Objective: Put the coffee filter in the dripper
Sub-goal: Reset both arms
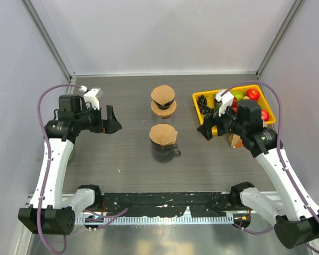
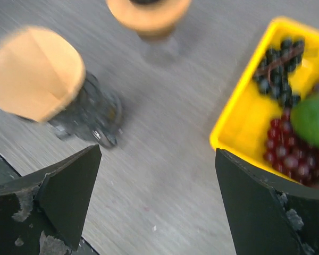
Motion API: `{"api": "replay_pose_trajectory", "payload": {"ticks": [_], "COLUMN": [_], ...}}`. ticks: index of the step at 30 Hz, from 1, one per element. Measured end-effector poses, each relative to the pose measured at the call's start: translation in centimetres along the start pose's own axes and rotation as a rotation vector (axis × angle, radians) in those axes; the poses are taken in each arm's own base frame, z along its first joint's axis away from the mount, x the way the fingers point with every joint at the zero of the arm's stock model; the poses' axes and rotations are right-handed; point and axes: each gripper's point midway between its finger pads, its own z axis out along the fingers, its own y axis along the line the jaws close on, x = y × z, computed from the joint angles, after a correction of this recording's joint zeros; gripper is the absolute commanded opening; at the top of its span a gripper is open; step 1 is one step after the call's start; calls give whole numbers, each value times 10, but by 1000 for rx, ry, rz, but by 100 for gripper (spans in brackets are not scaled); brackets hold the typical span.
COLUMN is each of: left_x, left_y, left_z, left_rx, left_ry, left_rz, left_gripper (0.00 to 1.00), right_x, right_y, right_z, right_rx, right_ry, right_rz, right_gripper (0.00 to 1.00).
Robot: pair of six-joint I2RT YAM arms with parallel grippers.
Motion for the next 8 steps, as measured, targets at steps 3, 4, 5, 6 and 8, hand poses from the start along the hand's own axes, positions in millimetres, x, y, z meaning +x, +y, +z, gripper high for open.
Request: {"api": "replay_pose_trajectory", "payload": {"ticks": [3,4,5,6,8], "left_x": [24,33,42,48,57], "left_y": [29,36,43,47,55], "left_z": [11,13,14,14,14], "left_rx": [-110,-140,-167,-186,-227], "left_ry": [86,110,130,143,159], "left_rz": [-28,-32,-33,-35,-37], "left_gripper": [99,100,100,100,99], "right_x": [49,65,78,86,93], "right_y": [-16,-20,-22,-23,-25], "right_z": [6,8,9,9,9], "right_rx": [75,92,104,111,125], "right_ry": [86,116,145,161,175], "right_rz": [38,50,59,64,64], "right_gripper": [96,96,96,96,96]}}
